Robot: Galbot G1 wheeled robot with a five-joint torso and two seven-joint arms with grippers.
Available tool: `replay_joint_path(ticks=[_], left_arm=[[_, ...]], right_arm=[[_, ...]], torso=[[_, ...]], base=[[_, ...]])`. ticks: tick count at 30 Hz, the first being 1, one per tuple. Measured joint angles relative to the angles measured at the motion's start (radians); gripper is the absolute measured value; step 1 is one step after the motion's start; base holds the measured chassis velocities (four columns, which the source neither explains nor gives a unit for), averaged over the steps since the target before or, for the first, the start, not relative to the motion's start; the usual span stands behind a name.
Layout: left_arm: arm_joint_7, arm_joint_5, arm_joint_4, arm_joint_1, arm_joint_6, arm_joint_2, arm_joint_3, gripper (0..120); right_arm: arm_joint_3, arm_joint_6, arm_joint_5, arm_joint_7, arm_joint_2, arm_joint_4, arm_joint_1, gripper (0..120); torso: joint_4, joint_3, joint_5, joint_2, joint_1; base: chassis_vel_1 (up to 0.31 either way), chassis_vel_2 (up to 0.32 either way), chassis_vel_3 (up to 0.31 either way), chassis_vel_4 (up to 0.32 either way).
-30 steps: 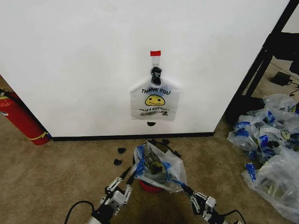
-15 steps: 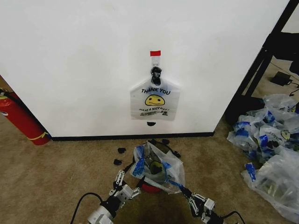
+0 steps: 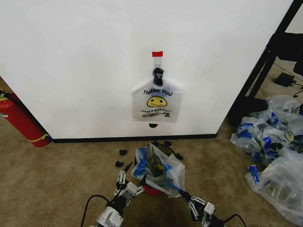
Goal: Pick up the garbage bag from the wall and place it over the trash bin.
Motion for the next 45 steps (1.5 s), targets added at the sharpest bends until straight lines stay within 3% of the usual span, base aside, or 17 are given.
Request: replay_joint_path(ticks=[11,15,17,23,29,34,37,45], left_arm=[[-0.019,-0.004,-0.008,0.018,-0.011,0.010,0.003,20],[-0.020,-0.008,-0.014,0.026,-0.023,0.014,0.000,12],[-0.021,-0.010,-0.027,0.045,-0.037,0.022,-0.007,0],[-0.019,-0.011,-0.044,0.093,-0.062,0.049,-0.031,0],[-0.016,0.013,0.003,0.119,-0.095,0.072,-0.032,0],[-0.014,0.039,0.087,0.101,-0.111,0.066,-0.008,0],[-0.014,0.045,0.159,0.051,-0.116,0.046,0.009,0],[-0.014,0.045,0.256,-0.042,-0.111,0.014,0.035,0]], right_arm=[[0.004,0.002,-0.011,0.006,0.003,0.003,0.001,0],[0.004,0.002,-0.014,0.009,0.004,0.003,0.001,0],[0.004,0.003,-0.016,0.014,0.004,0.003,0.002,0],[0.014,-0.001,-0.013,0.017,-0.006,-0.012,0.008,0],[0.022,-0.047,0.029,-0.015,-0.026,-0.036,0.017,0],[0.014,-0.080,0.062,-0.013,-0.021,-0.066,0.038,0],[-0.024,-0.080,0.119,0.053,-0.005,-0.074,0.057,0],[-0.071,-0.082,0.256,0.143,0.027,-0.087,0.080,0]], torso=[[0.0000,0.000,0.0000,0.000,0.000],[0.0000,0.000,0.0000,0.000,0.000],[0.0000,0.000,0.0000,0.000,0.000],[0.0001,0.000,0.0000,0.000,0.000],[0.0001,0.000,0.0000,0.000,0.000],[0.0001,0.000,0.0000,0.000,0.000],[-0.0001,0.000,0.0000,0.000,0.000],[-0.0001,0.000,-0.0001,0.000,0.000]], base=[[0.000,0.000,0.000,0.000],[0.000,0.000,0.000,0.000],[0.000,0.000,0.000,0.000],[0.000,0.000,0.000,0.000],[0.000,0.000,0.000,0.000],[0.000,0.000,0.000,0.000],[0.000,0.000,0.000,0.000],[0.000,0.000,0.000,0.000]])
